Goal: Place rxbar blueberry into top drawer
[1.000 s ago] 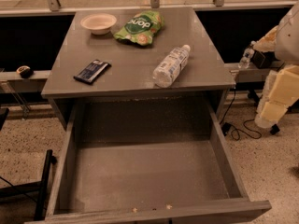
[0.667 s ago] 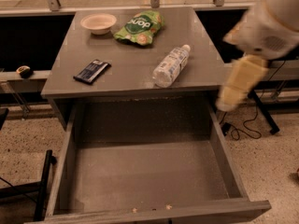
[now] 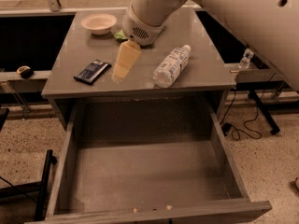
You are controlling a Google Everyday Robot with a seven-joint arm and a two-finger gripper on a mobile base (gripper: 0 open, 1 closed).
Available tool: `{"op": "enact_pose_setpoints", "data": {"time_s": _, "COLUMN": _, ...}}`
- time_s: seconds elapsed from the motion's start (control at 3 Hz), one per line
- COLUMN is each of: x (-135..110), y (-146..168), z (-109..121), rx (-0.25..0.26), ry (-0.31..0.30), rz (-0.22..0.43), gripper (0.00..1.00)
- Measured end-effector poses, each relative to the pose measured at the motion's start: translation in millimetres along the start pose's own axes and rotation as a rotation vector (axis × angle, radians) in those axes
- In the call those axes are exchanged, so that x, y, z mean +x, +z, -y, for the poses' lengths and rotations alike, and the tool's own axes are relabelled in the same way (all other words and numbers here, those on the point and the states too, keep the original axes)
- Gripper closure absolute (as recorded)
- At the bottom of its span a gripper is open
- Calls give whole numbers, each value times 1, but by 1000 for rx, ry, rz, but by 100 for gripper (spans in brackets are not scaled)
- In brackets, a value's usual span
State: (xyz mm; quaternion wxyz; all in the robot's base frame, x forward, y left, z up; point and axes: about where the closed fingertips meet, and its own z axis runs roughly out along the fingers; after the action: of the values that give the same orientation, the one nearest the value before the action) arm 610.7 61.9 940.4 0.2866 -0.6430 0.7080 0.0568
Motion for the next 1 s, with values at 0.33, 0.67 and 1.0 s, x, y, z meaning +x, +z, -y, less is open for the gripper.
{"op": "enact_pose_setpoints", "data": {"time_s": 0.33, "x": 0, "y": 0, "z": 0, "rx": 0, "ry": 0, "rz": 0, "gripper": 0}}
{"op": "enact_pose_setpoints", "data": {"time_s": 0.67, "x": -13, "y": 29, "z": 30, "rx": 55, "ry": 81, "rz": 31, "gripper": 0}}
{"op": "enact_pose_setpoints", "data": {"time_s": 1.0, "x": -22, "y": 58, "z": 51, "rx": 58, "ry": 148, "rz": 73, "gripper": 0}}
